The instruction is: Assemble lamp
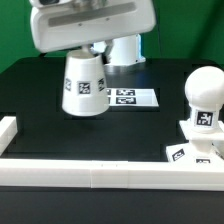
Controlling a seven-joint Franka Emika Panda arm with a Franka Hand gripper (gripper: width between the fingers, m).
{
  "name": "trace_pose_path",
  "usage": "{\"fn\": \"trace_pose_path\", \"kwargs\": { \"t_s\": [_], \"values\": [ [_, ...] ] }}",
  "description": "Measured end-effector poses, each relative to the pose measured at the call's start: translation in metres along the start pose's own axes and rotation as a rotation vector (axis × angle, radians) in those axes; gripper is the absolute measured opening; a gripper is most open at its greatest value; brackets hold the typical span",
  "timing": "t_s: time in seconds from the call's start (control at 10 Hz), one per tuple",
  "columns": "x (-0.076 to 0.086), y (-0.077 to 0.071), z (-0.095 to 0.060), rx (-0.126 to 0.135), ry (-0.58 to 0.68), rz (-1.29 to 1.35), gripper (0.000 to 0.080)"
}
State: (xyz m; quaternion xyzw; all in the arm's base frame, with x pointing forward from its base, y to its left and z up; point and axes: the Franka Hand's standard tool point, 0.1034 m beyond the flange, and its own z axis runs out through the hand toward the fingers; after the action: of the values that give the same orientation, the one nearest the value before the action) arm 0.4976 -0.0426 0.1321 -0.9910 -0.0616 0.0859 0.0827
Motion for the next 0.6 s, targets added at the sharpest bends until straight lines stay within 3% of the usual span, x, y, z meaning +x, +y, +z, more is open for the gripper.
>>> {"fn": "trace_pose_path", "kwargs": {
  "t_s": [0.1, 0.3, 0.5, 0.6],
  "values": [
    [0.015, -0.016, -0.017, 0.007, -0.003, 0.053, 0.0045],
    [0.062, -0.046, -0.056, 0.014, 0.01, 0.131, 0.0045],
    [0.1, -0.053, -0.082, 0.022, 0.024, 0.172, 0.0045],
    [0.1, -0.052, -0.079, 0.019, 0.033, 0.164, 0.0045]
  ]
}}
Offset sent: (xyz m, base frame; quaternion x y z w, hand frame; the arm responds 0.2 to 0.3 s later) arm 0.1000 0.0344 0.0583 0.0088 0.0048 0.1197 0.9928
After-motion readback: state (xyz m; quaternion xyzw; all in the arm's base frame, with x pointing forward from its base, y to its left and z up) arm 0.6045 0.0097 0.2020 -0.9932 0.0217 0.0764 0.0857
